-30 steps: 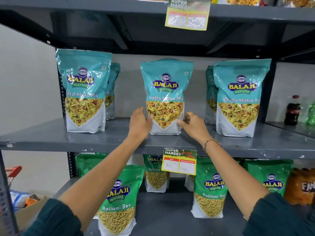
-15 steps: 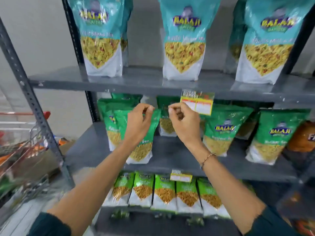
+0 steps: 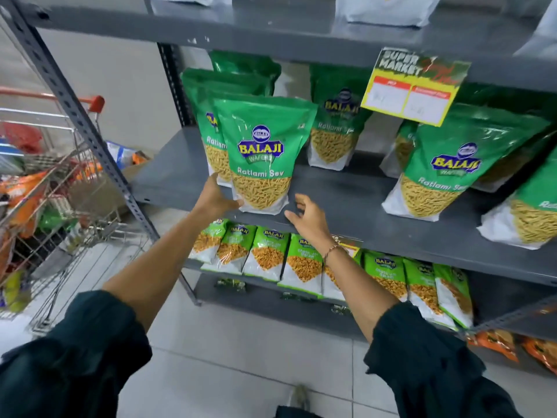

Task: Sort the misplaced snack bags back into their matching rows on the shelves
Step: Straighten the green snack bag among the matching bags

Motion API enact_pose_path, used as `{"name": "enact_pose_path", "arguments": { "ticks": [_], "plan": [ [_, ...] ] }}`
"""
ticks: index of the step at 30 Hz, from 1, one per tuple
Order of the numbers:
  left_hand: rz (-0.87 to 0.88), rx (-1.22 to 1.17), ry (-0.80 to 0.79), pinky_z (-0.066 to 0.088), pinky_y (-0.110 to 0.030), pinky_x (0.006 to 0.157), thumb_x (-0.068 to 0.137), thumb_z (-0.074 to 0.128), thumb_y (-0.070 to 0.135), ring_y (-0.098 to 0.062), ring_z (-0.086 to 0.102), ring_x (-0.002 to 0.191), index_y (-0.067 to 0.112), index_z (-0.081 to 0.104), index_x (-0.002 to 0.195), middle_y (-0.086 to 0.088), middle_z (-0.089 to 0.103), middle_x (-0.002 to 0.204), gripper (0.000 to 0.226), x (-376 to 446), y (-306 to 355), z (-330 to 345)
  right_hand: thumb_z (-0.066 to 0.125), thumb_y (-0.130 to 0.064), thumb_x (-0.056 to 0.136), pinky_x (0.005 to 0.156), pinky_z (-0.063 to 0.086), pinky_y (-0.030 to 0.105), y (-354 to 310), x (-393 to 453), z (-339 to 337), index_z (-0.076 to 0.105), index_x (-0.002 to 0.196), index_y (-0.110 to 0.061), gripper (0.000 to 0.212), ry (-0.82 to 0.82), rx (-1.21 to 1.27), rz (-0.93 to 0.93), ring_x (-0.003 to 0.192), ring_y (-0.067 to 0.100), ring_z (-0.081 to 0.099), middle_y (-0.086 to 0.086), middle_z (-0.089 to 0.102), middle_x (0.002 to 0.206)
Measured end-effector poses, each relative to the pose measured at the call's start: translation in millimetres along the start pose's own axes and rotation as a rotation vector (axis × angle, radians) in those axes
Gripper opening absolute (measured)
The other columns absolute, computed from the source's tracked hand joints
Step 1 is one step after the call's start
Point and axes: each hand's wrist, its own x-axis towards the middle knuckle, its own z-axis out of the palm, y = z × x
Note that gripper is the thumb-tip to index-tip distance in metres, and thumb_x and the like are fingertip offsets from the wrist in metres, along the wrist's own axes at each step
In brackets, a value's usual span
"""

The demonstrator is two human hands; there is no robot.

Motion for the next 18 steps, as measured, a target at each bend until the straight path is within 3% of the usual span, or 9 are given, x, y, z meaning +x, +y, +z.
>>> {"name": "enact_pose_path", "arguments": {
  "ticks": [2, 4, 7, 9, 12, 14, 16, 18],
  "plan": [
    [-0.026, -0.025, -0.037, 0.042, -0.047, 0.103, 0.069, 0.078, 0.020, -0.031, 0.046, 0.125, 0.019, 0.012, 0.146, -0.008, 0.033, 0.146, 0.101, 6, -5, 2, 0.064, -0.025, 0.084, 0.108, 0.039, 0.040, -2, 14, 6, 0.028, 0.141, -0.010, 0.070, -0.039, -0.007, -0.012, 0.133, 0.026, 0.041, 0.012, 0.041, 0.146],
    [0.005, -0.023, -0.031, 0.038, -0.045, 0.107, 0.068, 0.080, 0.018, -0.024, 0.038, 0.131, 0.016, 0.014, 0.145, -0.004, 0.033, 0.147, 0.101, 13, -8, 6, 0.065, -0.024, 0.084, 0.102, 0.038, 0.035, -4, 24, 10, 0.024, 0.143, -0.011, 0.073, -0.053, 0.018, -0.027, 0.132, 0.025, 0.040, 0.011, 0.040, 0.147],
    [0.022, -0.015, -0.006, 0.039, -0.045, 0.107, 0.065, 0.082, 0.024, -0.027, 0.040, 0.133, 0.011, 0.026, 0.142, -0.011, 0.041, 0.145, 0.096, 17, -5, 13, 0.069, -0.014, 0.079, 0.098, 0.045, 0.034, -4, 36, 15, 0.045, 0.127, -0.011, 0.054, -0.029, 0.149, -0.064, 0.116, 0.024, 0.056, 0.013, 0.060, 0.127],
    [0.036, 0.080, 0.073, 0.047, -0.041, 0.098, 0.067, 0.081, 0.022, -0.031, 0.055, 0.117, 0.006, 0.042, 0.132, -0.017, 0.059, 0.126, 0.078, 17, -2, 18, 0.073, -0.007, 0.072, 0.093, 0.052, 0.043, 0, 43, 17, 0.057, 0.111, -0.007, 0.042, 0.072, 0.214, -0.065, 0.100, 0.022, 0.065, 0.015, 0.069, 0.110],
    [0.038, -0.036, 0.098, 0.052, -0.039, 0.089, 0.063, 0.083, 0.017, -0.033, 0.061, 0.108, -0.003, 0.047, 0.124, -0.027, 0.064, 0.113, 0.073, 10, 11, 31, 0.074, -0.003, 0.070, 0.088, 0.055, 0.036, 8, 45, 6, 0.061, 0.106, -0.004, 0.038, 0.134, 0.250, -0.046, 0.091, 0.015, 0.066, 0.015, 0.071, 0.104],
    [0.044, -0.101, 0.070, 0.053, -0.027, 0.077, 0.063, 0.081, 0.010, -0.018, 0.065, 0.092, -0.007, 0.050, 0.118, -0.020, 0.069, 0.094, 0.065, 7, 21, 44, 0.074, -0.004, 0.072, 0.084, 0.055, 0.029, 18, 44, -9, 0.061, 0.106, -0.003, 0.037, 0.151, 0.237, -0.055, 0.089, 0.012, 0.065, 0.015, 0.072, 0.104],
    [0.067, -0.111, 0.027, 0.050, -0.016, 0.065, 0.060, 0.081, 0.009, -0.008, 0.056, 0.071, -0.013, 0.050, 0.112, -0.008, 0.061, 0.074, 0.064, 9, 35, 59, 0.074, -0.005, 0.071, 0.082, 0.056, 0.030, 32, 43, -25, 0.062, 0.104, -0.004, 0.035, 0.195, 0.239, -0.052, 0.089, 0.014, 0.067, 0.015, 0.072, 0.102],
    [0.098, -0.130, -0.013, 0.054, -0.025, 0.076, 0.059, 0.082, 0.008, -0.018, 0.060, 0.082, -0.011, 0.052, 0.112, -0.016, 0.068, 0.088, 0.065, 15, 49, 76, 0.074, -0.004, 0.071, 0.083, 0.057, 0.035, 44, 43, -41, 0.063, 0.103, -0.005, 0.034, 0.258, 0.256, -0.044, 0.089, 0.017, 0.069, 0.014, 0.072, 0.100]
  ]
}}
